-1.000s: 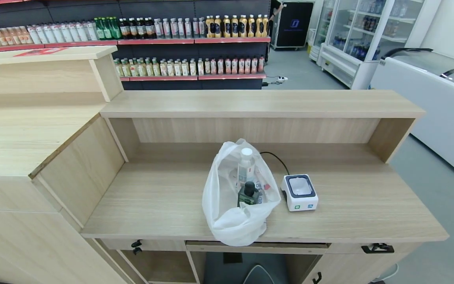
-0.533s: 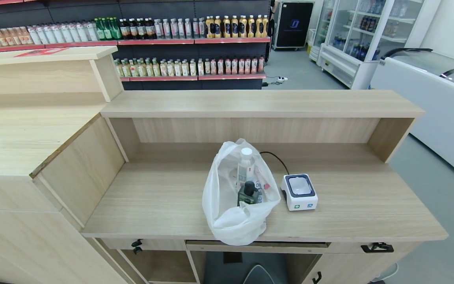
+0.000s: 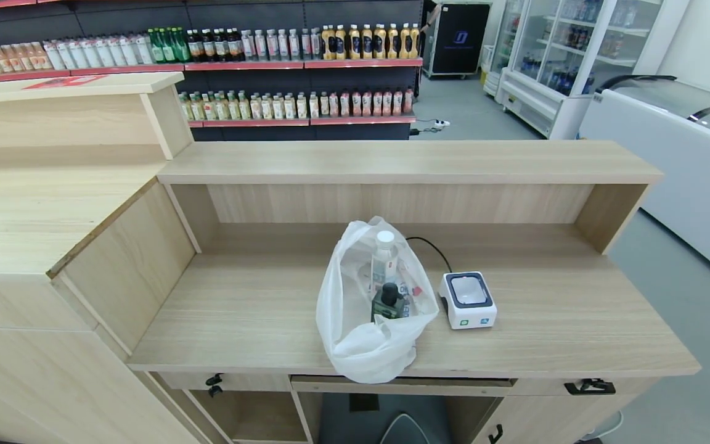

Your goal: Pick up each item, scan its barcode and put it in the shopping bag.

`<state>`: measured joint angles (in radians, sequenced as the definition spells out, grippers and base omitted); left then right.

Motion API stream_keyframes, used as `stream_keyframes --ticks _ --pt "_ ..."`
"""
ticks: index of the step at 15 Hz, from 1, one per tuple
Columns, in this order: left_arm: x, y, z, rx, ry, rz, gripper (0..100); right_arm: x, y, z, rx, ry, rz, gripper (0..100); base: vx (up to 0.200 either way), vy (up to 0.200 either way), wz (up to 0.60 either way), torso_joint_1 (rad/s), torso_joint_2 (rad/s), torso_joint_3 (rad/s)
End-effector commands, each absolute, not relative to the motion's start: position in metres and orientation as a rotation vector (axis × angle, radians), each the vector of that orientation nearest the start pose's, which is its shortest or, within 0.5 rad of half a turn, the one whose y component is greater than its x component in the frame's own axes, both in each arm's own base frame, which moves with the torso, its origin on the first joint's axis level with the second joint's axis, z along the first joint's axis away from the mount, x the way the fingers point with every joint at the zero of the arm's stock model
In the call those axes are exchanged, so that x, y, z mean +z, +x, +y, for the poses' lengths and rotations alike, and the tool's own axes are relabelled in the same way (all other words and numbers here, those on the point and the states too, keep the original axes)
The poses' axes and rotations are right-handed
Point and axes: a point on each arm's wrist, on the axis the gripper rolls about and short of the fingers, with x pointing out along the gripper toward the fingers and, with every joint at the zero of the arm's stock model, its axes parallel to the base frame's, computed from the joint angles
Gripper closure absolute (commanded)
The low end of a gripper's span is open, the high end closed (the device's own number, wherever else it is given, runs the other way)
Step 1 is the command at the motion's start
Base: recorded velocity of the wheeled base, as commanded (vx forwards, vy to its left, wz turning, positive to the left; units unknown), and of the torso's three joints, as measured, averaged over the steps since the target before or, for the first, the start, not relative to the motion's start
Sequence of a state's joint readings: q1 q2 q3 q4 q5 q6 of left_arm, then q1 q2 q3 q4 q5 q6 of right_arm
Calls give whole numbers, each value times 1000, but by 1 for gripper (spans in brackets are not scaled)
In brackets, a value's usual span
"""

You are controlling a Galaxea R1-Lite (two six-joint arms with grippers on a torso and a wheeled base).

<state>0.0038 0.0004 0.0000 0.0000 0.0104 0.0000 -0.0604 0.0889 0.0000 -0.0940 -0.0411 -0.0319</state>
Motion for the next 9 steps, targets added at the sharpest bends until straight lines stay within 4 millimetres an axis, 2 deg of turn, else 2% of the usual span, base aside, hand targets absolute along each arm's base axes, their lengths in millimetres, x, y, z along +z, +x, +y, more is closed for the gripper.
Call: stream_keyframes --ticks 1,3,9 --pt "75 -23 0 15 0 0 100 86 -17 0 -66 -32 -22 0 0 0 0 0 0 0" --pt "75 -23 0 15 0 0 100 85 -23 -1 -40 -32 -93 0 0 0 0 0 0 0" --pt "75 -23 0 15 0 0 100 85 -23 -1 -39 -21 -92 0 0 0 0 0 0 0"
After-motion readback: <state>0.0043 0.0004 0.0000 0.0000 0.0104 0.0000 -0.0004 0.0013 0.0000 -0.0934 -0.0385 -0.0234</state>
